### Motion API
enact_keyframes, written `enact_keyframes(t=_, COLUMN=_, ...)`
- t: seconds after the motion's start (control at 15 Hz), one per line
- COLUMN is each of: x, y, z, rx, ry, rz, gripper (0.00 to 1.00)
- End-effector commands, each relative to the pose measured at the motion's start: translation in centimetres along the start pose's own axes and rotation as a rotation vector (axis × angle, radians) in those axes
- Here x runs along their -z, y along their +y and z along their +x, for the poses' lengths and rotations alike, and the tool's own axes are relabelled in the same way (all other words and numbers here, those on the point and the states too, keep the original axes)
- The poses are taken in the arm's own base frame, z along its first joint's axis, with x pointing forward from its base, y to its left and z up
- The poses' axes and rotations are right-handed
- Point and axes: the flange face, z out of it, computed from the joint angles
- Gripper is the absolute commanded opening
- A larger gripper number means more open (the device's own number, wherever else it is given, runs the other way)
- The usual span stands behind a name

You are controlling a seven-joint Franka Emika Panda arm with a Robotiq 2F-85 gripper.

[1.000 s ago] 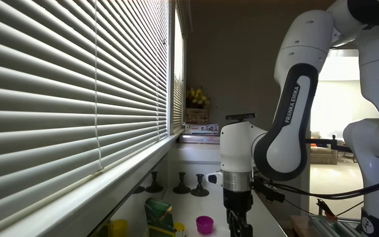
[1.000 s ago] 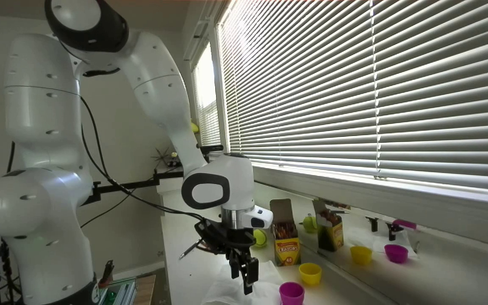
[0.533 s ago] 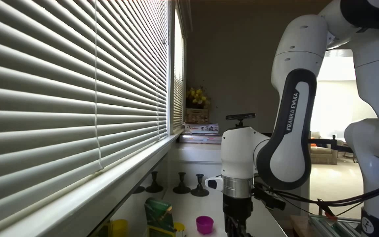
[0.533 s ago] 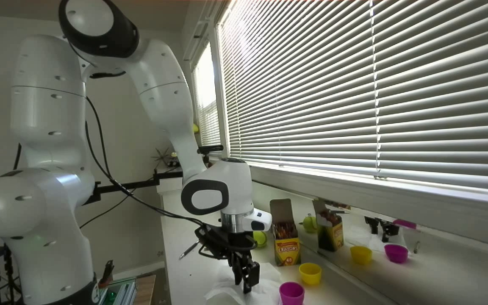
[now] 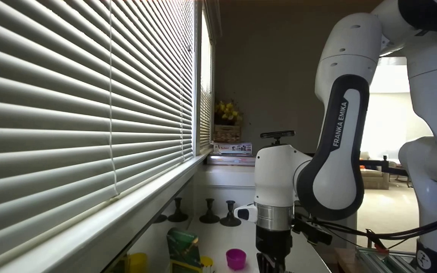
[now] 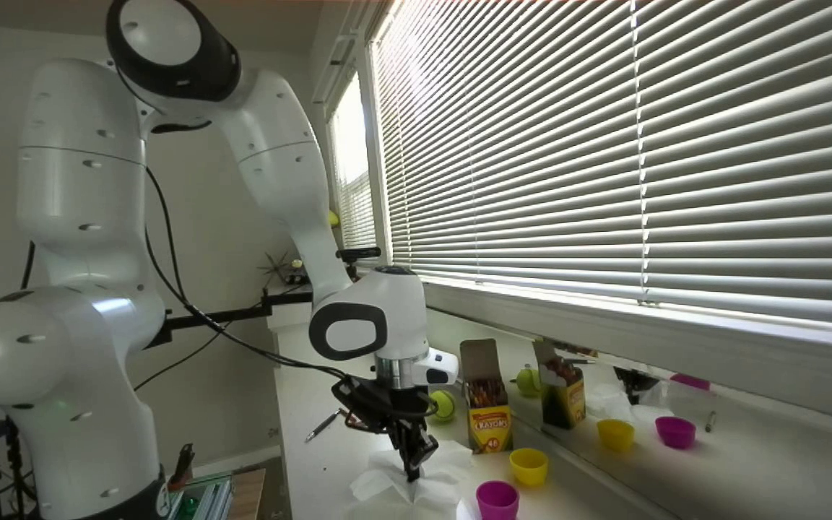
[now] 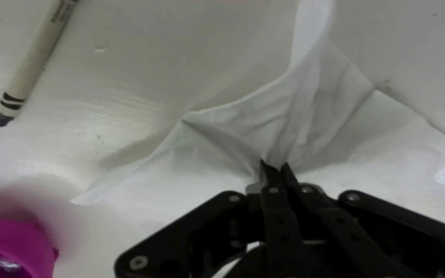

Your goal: Use the white napkin to wipe the counter.

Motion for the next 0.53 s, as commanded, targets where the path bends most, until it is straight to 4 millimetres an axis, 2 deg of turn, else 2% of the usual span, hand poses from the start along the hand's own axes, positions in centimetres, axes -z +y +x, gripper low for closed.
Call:
enact_keyframes(t=0.0, x=1.4, y=-1.9, z=1.0, rx=0.033, ry=0.05, rz=0.03, gripper=0.0)
enact_keyframes(t=0.2, x=3.0, y=-3.3, z=2.2, rx=0.046, ry=0.093, rz=0.061, gripper=0.0)
enact_keyframes(t=0.47, x=4.1, y=-4.0, z=3.0, rx=0.056, ry=0.13, rz=0.082, gripper=0.0)
